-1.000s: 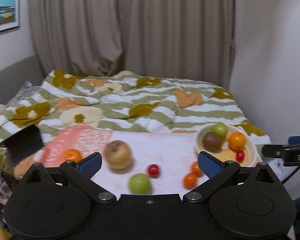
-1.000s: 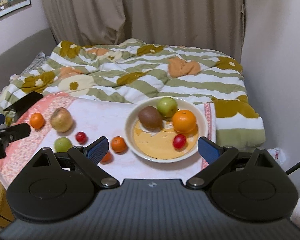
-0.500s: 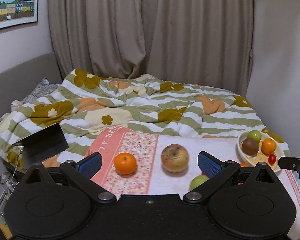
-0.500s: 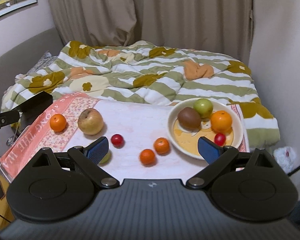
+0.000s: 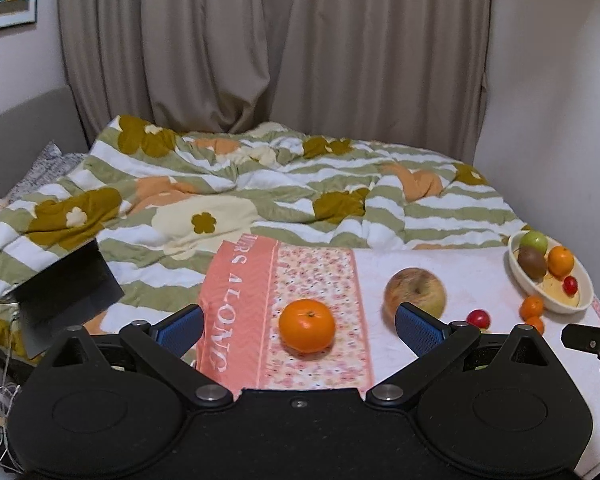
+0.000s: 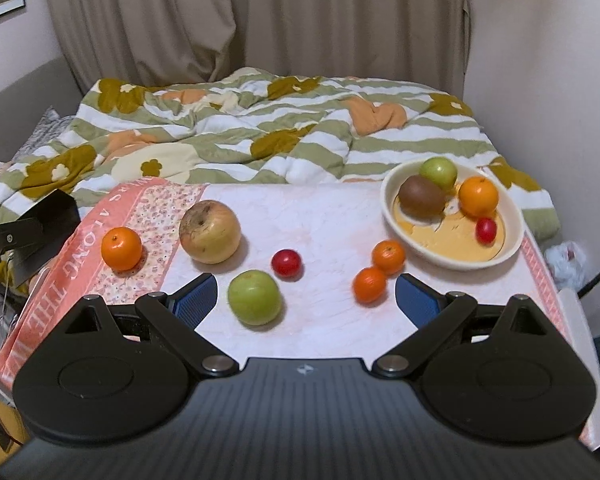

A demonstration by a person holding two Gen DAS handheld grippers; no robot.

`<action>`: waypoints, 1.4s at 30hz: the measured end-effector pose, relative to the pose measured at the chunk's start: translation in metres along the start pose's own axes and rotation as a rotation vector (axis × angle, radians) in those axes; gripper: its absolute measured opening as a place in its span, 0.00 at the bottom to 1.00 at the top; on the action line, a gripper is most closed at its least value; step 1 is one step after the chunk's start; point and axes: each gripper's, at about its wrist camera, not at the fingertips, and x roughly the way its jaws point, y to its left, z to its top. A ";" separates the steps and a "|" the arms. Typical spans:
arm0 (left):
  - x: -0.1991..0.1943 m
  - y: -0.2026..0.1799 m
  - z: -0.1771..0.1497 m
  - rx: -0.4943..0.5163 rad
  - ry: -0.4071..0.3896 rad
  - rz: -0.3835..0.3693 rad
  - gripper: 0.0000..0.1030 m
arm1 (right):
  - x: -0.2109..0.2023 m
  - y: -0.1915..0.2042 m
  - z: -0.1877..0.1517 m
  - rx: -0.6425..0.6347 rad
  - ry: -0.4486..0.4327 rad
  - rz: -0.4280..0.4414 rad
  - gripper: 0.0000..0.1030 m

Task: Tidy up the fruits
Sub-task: 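Withdraw both tools from the bowl back over the cloth, then grasp the large orange with the left tool while the right tool grasps the green apple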

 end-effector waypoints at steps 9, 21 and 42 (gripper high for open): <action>0.057 0.012 -0.002 0.077 0.049 -0.043 0.99 | 0.042 0.023 -0.006 0.022 -0.002 -0.028 1.00; 0.119 -0.002 -0.018 0.174 0.139 -0.071 0.81 | 0.094 0.036 -0.014 0.029 0.066 -0.014 1.00; 0.144 -0.009 -0.024 0.190 0.183 -0.071 0.63 | 0.130 0.051 -0.019 -0.026 0.133 0.006 0.97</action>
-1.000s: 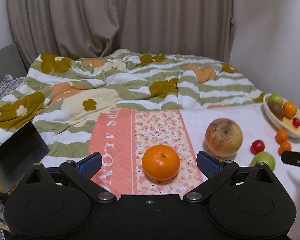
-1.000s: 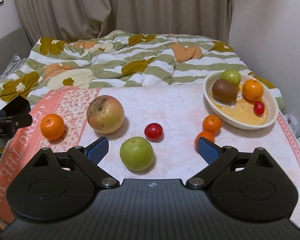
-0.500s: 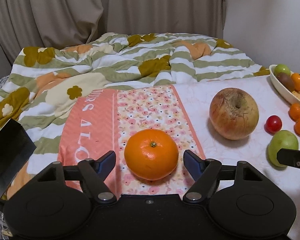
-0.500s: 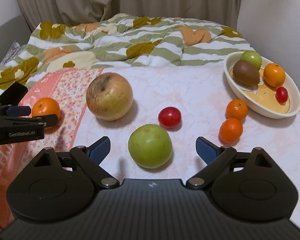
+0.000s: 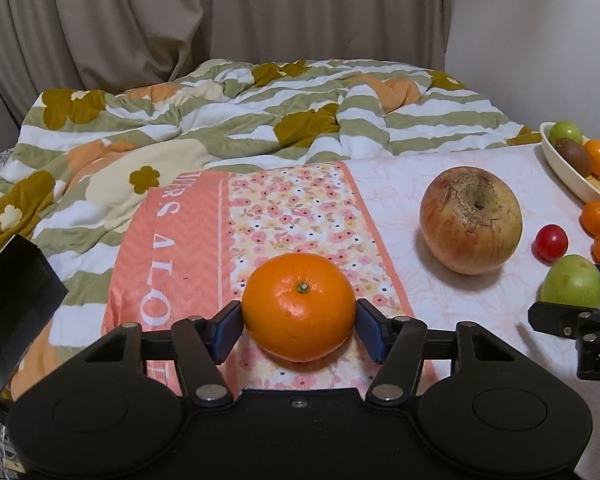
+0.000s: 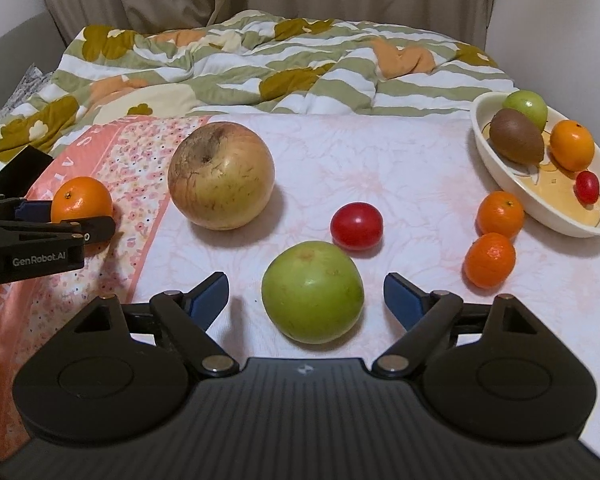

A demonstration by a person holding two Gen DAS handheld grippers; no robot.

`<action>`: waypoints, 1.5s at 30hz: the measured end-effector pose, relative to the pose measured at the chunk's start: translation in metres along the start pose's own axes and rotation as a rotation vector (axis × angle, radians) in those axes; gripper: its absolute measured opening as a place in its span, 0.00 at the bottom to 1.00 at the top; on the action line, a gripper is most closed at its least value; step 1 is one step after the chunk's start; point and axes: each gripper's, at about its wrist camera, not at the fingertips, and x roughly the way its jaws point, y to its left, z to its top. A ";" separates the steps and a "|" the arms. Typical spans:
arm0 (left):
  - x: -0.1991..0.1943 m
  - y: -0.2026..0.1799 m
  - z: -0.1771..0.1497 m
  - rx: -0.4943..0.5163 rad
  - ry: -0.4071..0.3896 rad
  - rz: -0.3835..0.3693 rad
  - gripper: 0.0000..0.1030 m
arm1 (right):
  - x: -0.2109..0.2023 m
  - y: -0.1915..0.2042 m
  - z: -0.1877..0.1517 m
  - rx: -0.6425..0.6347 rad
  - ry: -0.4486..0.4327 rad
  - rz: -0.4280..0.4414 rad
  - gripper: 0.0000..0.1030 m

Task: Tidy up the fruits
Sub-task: 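Grasp the large orange with the left tool while the right tool grasps the green apple, then carry the orange and green apple to the white bowl and release them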

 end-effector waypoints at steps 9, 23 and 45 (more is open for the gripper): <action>-0.008 0.001 -0.006 -0.017 0.005 0.004 0.62 | 0.006 0.001 0.000 -0.021 0.017 -0.008 0.76; -0.054 0.006 -0.015 -0.071 -0.051 0.023 0.62 | -0.025 0.005 -0.001 -0.048 -0.017 -0.016 0.67; -0.164 -0.081 0.004 -0.118 -0.191 0.018 0.62 | -0.151 -0.083 0.016 -0.039 -0.133 0.025 0.67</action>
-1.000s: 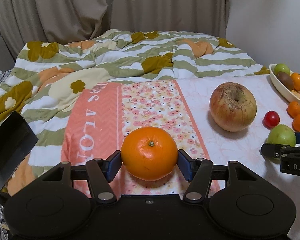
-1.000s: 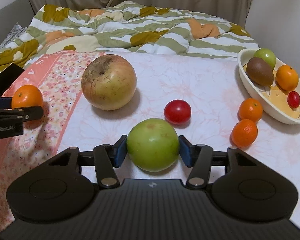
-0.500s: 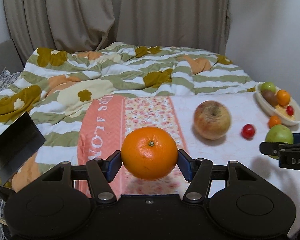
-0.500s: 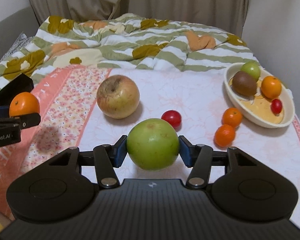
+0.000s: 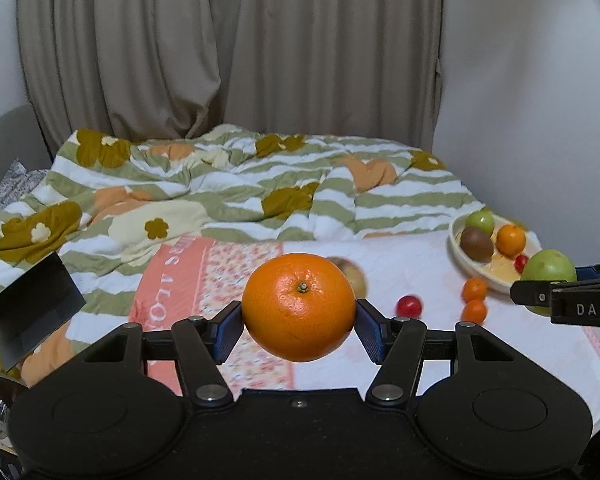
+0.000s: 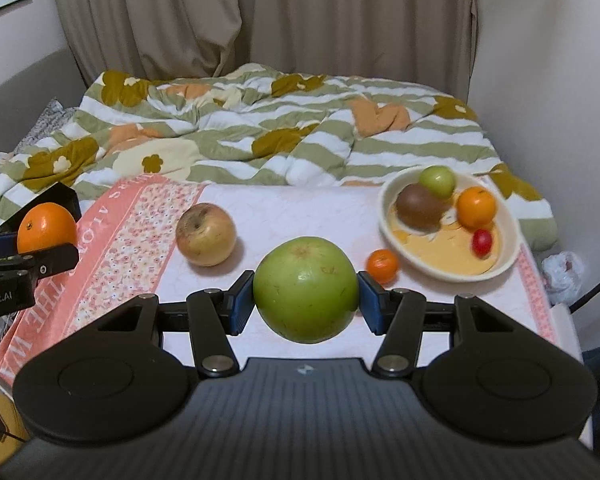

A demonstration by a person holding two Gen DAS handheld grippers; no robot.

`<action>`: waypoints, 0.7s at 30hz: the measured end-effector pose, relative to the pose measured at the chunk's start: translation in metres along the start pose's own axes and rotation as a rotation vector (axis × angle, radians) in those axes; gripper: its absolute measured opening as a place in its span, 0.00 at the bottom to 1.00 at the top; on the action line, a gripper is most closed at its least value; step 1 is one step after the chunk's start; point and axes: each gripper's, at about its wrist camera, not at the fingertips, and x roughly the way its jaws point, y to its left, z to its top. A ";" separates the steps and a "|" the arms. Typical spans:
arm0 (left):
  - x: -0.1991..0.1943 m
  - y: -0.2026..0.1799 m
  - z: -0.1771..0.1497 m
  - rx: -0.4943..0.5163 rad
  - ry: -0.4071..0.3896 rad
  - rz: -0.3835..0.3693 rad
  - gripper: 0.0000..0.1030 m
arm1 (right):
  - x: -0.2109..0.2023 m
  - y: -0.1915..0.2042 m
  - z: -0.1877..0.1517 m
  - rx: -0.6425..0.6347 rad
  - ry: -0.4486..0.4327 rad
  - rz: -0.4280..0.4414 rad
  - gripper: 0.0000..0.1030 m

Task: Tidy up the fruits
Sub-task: 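Carry the orange and green apple to the white bowl and release them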

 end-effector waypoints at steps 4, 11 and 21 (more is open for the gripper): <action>-0.003 -0.034 0.006 -0.037 -0.009 0.015 0.62 | -0.009 -0.032 0.003 -0.040 -0.008 0.018 0.67; 0.009 -0.098 0.017 -0.045 -0.036 0.011 0.62 | -0.008 -0.102 0.011 -0.070 -0.027 0.041 0.67; 0.058 -0.181 0.031 -0.031 -0.008 -0.020 0.62 | 0.027 -0.186 0.018 -0.072 0.004 0.045 0.67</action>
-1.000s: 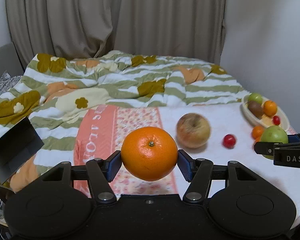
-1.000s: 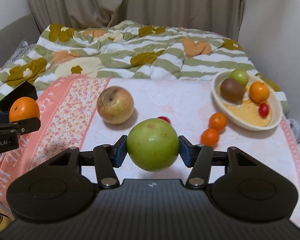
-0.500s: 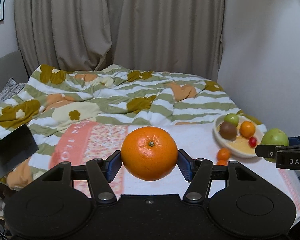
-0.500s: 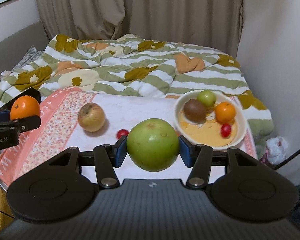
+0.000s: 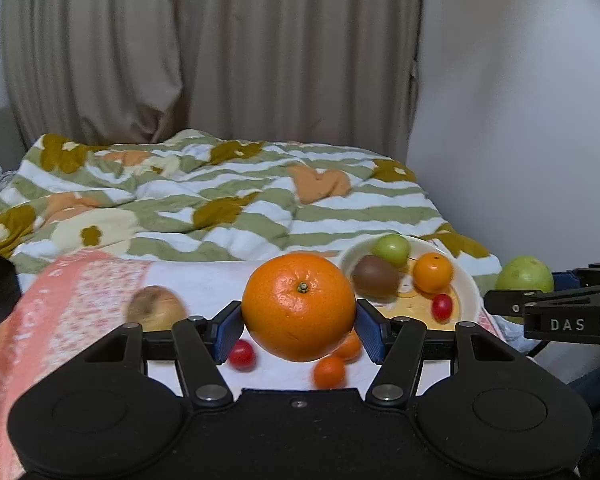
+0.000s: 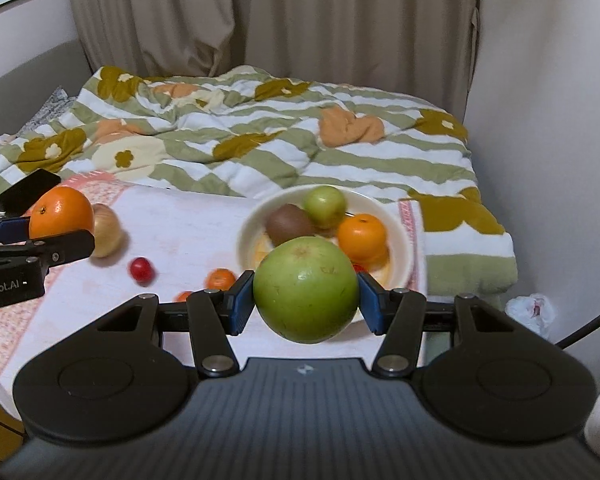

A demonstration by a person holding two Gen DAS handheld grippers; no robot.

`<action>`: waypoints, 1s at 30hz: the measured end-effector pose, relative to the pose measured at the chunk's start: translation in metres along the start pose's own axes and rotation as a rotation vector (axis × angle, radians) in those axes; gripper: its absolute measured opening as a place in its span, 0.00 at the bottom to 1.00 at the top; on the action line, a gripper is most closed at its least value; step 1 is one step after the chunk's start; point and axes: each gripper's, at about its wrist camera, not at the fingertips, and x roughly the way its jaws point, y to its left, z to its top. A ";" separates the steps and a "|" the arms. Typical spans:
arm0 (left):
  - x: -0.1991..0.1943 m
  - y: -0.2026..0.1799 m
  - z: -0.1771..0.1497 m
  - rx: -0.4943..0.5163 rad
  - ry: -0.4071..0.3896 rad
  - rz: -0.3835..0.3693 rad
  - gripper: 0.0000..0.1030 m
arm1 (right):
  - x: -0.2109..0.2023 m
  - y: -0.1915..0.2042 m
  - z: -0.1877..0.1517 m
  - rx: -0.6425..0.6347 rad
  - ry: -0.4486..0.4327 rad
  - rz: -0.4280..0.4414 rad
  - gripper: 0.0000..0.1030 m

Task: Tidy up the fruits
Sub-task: 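Carry the orange and green apple to the white bowl and release them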

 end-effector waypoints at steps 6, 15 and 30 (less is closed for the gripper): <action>0.040 -0.036 0.005 0.050 0.039 -0.044 0.62 | 0.024 -0.032 0.002 0.043 0.019 -0.010 0.67; 0.106 -0.074 0.001 0.164 0.122 -0.104 0.62 | 0.057 -0.062 0.003 0.099 0.048 -0.027 0.67; 0.144 -0.102 -0.004 0.314 0.165 -0.166 0.88 | 0.082 -0.087 0.006 0.183 0.080 -0.081 0.67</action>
